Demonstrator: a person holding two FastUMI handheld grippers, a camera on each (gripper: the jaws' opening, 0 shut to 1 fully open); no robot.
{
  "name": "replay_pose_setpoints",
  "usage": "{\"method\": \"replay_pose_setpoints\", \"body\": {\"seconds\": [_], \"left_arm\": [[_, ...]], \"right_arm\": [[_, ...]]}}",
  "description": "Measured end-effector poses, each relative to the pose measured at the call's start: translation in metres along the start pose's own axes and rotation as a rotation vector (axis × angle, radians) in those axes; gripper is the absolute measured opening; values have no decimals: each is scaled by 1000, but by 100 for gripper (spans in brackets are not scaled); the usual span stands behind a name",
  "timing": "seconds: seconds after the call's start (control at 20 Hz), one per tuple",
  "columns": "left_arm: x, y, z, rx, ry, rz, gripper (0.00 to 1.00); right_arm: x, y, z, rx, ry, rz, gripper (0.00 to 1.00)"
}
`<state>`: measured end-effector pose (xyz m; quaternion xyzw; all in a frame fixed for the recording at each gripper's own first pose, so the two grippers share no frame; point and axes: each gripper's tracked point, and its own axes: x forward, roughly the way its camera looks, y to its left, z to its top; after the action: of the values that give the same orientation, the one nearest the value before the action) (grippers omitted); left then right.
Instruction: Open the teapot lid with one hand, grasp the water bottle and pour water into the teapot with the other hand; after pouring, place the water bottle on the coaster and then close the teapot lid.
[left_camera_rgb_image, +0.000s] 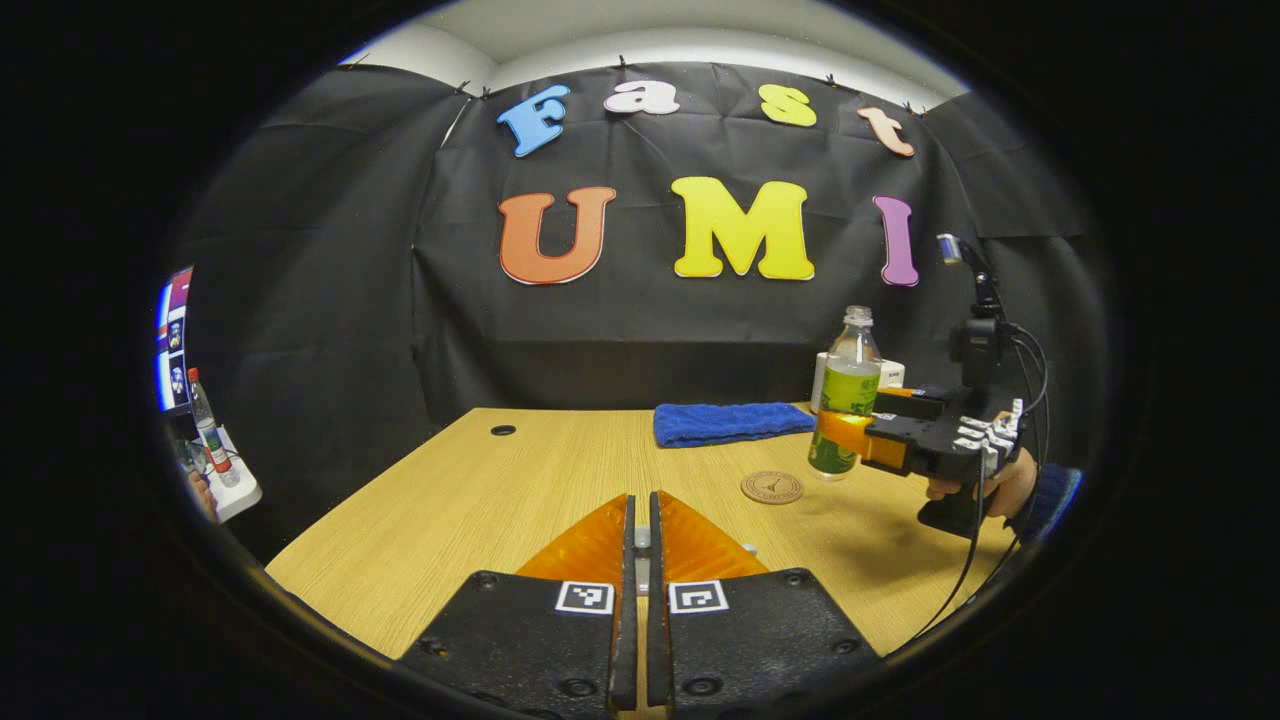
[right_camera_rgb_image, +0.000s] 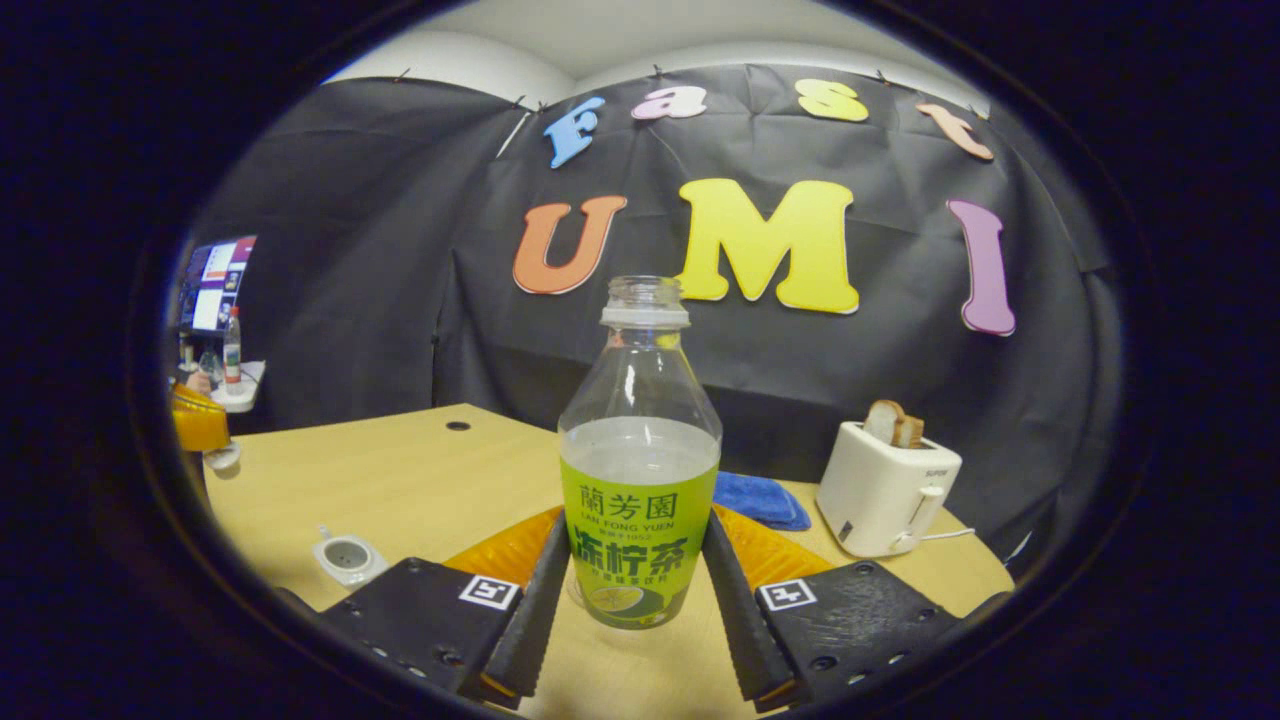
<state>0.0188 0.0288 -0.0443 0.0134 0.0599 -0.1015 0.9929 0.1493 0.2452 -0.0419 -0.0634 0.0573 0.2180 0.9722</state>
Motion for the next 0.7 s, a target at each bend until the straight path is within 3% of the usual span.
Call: {"method": "replay_pose_setpoints", "body": {"seconds": [0.7], "left_arm": [[5, 11, -9, -23, 24, 6, 6]], "right_arm": [[85, 6, -50, 37, 112, -23, 72]]}}
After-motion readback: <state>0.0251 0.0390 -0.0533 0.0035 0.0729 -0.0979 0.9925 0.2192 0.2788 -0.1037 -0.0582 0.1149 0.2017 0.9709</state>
